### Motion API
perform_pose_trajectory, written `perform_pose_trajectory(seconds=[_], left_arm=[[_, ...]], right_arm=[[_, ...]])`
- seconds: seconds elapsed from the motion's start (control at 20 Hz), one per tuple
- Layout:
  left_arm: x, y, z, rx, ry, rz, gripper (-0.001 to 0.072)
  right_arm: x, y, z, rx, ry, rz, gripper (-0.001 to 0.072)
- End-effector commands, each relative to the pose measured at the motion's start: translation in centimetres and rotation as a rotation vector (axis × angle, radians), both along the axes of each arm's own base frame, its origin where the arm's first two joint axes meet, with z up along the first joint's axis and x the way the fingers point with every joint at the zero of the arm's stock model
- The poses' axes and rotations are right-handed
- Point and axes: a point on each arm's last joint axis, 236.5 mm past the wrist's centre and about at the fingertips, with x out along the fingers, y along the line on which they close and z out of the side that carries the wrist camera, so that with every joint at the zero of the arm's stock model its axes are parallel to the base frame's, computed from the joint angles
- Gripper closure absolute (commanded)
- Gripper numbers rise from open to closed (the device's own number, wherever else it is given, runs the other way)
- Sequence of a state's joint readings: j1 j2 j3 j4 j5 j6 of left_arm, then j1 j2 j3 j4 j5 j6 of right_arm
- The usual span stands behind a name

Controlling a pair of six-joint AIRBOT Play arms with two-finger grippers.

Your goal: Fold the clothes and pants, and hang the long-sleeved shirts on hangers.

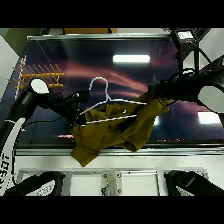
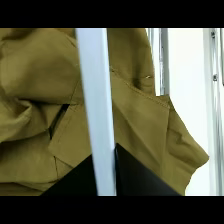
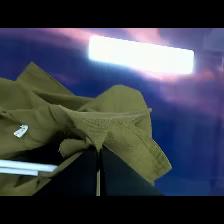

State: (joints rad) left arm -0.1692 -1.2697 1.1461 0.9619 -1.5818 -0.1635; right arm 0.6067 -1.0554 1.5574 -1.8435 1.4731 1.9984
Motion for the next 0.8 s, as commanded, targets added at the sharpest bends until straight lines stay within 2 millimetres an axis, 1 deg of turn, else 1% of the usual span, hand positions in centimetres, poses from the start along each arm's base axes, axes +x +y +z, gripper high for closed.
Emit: perform_pose_trajectory(seconds=[0.0,0.05,0.15,0.25,0.3,0.45,0.6,0.75], left_arm=[[0.0,-0.6,-0.9,0.006,0.014,-0.016,0.0692],[0.4,-0.8,-1.2,-0.001,0.019,-0.007,0.0691],[1.1,-1.6,-1.1,-0.063,0.048,0.037,0.0691],[1.8,-2.1,-0.8,-0.112,0.066,0.072,0.0692],[1.8,-1.9,-0.9,-0.108,0.065,0.075,0.0692],[1.4,-1.9,-0.8,-0.107,0.077,0.064,0.0692],[1.3,-1.9,-0.8,-0.107,0.083,0.06,0.0691],[1.1,-1.8,-0.8,-0.107,0.089,0.054,0.0691]], right_arm=[[0.0,3.7,0.8,0.109,-0.027,0.114,0.0698],[-0.4,5.1,0.8,0.152,-0.014,0.156,0.0698],[-1.4,7.6,0.4,0.212,0.029,0.229,0.0698],[-2.1,9.5,0.0,0.215,0.041,0.296,0.0698],[-2.2,10.6,-0.1,0.218,0.038,0.319,0.0697],[-1.7,13.5,-0.4,0.242,0.005,0.369,0.0698],[-0.9,15.9,-0.4,0.272,-0.036,0.4,0.0698],[-0.7,17.5,-0.5,0.288,-0.056,0.423,0.0698]])
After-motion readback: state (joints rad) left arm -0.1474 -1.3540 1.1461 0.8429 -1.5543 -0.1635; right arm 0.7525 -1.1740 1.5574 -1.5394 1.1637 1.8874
